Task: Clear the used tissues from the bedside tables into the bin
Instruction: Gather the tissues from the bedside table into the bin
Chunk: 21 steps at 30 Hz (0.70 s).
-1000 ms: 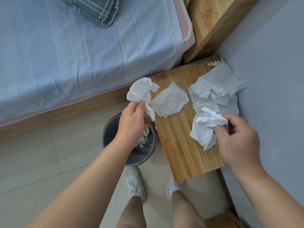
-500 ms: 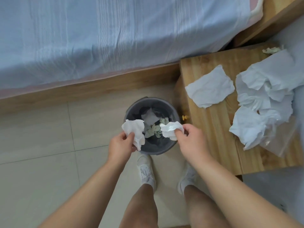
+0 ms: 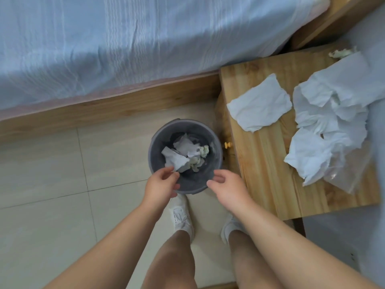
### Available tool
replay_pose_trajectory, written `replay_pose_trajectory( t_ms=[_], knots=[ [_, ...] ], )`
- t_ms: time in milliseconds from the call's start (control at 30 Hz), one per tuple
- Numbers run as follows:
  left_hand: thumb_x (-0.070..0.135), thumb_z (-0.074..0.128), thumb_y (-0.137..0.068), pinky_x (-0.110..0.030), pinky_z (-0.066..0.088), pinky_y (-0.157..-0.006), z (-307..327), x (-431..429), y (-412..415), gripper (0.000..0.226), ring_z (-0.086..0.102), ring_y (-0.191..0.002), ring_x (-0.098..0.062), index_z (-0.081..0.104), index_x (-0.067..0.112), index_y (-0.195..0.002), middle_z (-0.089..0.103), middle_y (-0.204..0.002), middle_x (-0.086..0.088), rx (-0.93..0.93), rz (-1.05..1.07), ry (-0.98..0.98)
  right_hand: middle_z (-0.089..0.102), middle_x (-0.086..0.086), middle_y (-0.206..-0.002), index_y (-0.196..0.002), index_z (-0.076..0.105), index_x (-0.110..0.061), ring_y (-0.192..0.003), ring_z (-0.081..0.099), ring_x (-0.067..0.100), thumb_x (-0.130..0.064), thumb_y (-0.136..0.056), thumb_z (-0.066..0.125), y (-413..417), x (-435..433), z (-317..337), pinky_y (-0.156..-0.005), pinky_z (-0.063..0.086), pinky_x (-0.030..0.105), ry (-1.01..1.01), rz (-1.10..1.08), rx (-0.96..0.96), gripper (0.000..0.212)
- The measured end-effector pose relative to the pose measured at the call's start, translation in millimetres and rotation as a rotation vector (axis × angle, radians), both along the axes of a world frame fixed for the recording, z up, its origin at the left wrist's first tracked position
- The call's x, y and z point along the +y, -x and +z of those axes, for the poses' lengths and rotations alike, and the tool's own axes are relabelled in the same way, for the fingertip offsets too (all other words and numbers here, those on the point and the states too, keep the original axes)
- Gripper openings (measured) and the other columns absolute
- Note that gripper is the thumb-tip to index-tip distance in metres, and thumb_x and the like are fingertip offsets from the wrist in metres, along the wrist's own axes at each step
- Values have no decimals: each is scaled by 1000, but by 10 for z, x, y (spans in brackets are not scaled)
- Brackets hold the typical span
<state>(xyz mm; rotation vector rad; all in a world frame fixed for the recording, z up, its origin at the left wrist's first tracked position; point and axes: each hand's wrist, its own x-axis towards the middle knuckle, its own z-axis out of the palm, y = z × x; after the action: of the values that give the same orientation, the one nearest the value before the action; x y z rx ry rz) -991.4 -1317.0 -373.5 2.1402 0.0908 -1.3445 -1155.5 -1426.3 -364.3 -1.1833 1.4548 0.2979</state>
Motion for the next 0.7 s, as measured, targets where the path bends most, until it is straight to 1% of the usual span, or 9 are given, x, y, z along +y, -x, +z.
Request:
replay_pose_trajectory(
  t_ms=[100, 200, 267, 333, 400, 467, 533, 600, 700],
  knots=[
    [28, 69, -102, -23, 58, -60, 234, -208, 183, 26, 76, -87, -12, 70, 27, -128, 77, -112, 3, -47, -45, 74, 71, -12, -111, -134, 66, -23, -98, 66, 5, -26, -95, 72, 184, -128, 296, -80, 47, 18, 47, -32, -86, 39],
    [35, 73, -98, -35, 62, -80, 455, -560, 375, 17, 73, -97, -7, 71, 38, -115, 77, -112, 10, -119, -207, 142, 70, -16, -94, -111, 70, -35, -87, 67, -1, -29, -92, 73, 453, -387, 595, -72, 50, 16, 149, -90, -128, 20],
    [39, 72, -98, -29, 58, -83, 594, -850, 479, 22, 69, -99, 1, 72, 38, -119, 75, -113, 16, -189, -334, 186, 71, -16, -94, -104, 69, -40, -86, 67, -2, -31, -91, 73, 672, -590, 774, -73, 53, 19, 237, -142, -129, 16],
    [42, 70, -99, -25, 51, -89, 700, -1147, 570, 30, 63, -110, 1, 68, 36, -128, 69, -121, 21, -306, -512, 234, 69, -21, -94, -105, 68, -42, -88, 63, -7, -34, -91, 71, 911, -794, 892, -71, 48, 15, 397, -148, -93, 16],
    [43, 68, -100, -29, 43, -102, 767, -1429, 663, 37, 53, -128, -6, 64, 36, -136, 61, -134, 18, -460, -700, 281, 65, -24, -102, -112, 69, -40, -88, 60, -4, -31, -93, 68, 1146, -971, 938, -72, 44, 12, 584, -63, -14, 21],
    [39, 68, -101, -33, 40, -108, 804, -1690, 760, 41, 42, -142, -12, 62, 35, -141, 56, -147, 12, -594, -837, 317, 61, -20, -117, -124, 70, -29, -87, 56, 1, -24, -95, 67, 1323, -1102, 897, -79, 47, 19, 691, 42, 45, 30],
    [33, 67, -102, -42, 43, -114, 807, -1923, 863, 44, 34, -150, -19, 59, 32, -145, 50, -158, 7, -705, -951, 322, 55, -10, -141, -138, 64, -24, -95, 59, 9, -22, -97, 67, 1412, -1178, 814, -89, 50, 27, 655, 110, 59, 41],
    [31, 65, -104, -48, 42, -116, 770, -2103, 948, 50, 28, -156, -26, 52, 33, -151, 39, -169, 2, -798, -1063, 285, 35, -5, -163, -151, 49, -25, -114, 63, 18, -25, -99, 65, 1418, -1191, 707, -98, 51, 33, 579, 216, 100, 54],
    [30, 61, -106, -49, 50, -109, 647, -2217, 1021, 62, 22, -159, -32, 35, 34, -162, 22, -176, -1, -817, -1213, 179, 15, 0, -172, -160, 30, -30, -133, 57, 26, -23, -101, 64, 1390, -1168, 537, -98, 53, 38, 566, 356, 173, 68]
  ],
)
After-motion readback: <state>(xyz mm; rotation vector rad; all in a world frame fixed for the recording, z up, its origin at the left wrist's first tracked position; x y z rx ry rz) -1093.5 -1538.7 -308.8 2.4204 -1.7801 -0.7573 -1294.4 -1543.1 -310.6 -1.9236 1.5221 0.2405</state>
